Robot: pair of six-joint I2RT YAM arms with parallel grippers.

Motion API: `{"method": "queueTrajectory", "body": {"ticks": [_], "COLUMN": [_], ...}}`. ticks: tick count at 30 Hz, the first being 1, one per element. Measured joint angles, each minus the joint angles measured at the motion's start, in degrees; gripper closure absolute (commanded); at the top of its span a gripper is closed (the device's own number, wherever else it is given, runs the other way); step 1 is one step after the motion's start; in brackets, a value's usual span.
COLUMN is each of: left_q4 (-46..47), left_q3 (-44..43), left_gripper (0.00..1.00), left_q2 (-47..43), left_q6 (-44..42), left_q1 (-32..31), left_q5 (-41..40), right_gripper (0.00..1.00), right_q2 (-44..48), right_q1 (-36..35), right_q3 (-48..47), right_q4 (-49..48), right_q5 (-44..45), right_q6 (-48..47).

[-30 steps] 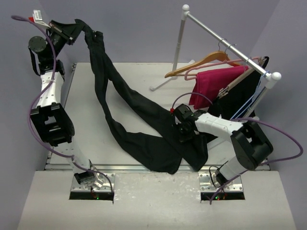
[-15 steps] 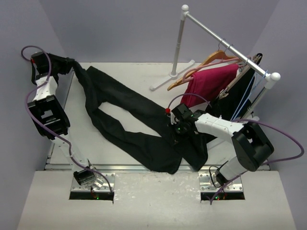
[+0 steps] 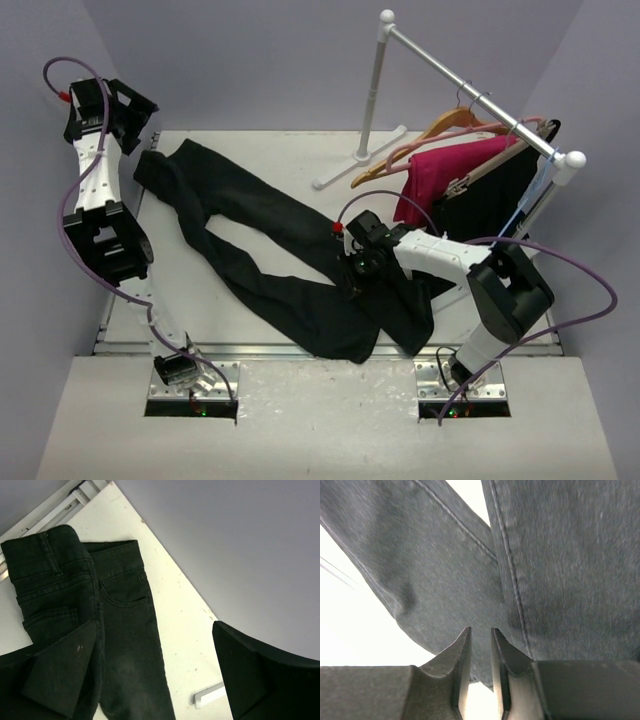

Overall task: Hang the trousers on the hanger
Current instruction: Flatten out the trousers at the center of the board.

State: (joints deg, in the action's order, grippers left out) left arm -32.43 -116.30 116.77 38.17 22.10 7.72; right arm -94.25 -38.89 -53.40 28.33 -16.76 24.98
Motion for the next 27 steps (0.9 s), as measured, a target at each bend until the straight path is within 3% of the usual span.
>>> {"method": "queueTrajectory", "body": {"ticks": [4, 7, 9, 13, 16, 22, 27], "left_q4": [-3.6, -4.6, -4.6, -3.8, 1.8, 9.9, 12.4], "left_q3": [3.3, 17.1, 28.3, 46.1, 54.2, 57.3, 61.4], "left_gripper": [0.0, 0.0, 0.0, 0.0, 0.01, 0.05, 0.09], "left_q2": [-2.9, -11.3, -18.3, -30.1, -33.7, -27.0, -26.8], "left_q6": [-3.2, -2.9, -1.4, 1.3, 1.5, 2.0, 2.7], "left_q1": [-4.5, -7.6, -8.9, -8.2, -7.3, -7.4, -7.4], "left_q5": [-4.0, -8.4, -10.2, -11.2, -7.6, 0.8, 1.3], "right_gripper": [0.54, 0.25, 0.19, 0.18, 0.18, 0.19, 0.34], "right_q2": [0.0, 0.0, 0.0, 0.0, 0.1, -1.8, -0.8], "right_q1": [-0.2, -2.3, -7.0, -17.7, -21.5, -22.6, -21.7], "right_q3": [-0.1, -0.3, -1.0, -3.6, -4.1, -4.0, -0.6], "right_q4": [-0.2, 0.2, 0.6, 1.0, 0.3, 0.1, 0.0], "right_q5": [0.0, 0.9, 3.2, 7.9, 10.1, 13.4, 21.9], "right_q6": [-0.7, -3.3, -5.5, -8.6, -9.2, -9.1, -4.8]}}
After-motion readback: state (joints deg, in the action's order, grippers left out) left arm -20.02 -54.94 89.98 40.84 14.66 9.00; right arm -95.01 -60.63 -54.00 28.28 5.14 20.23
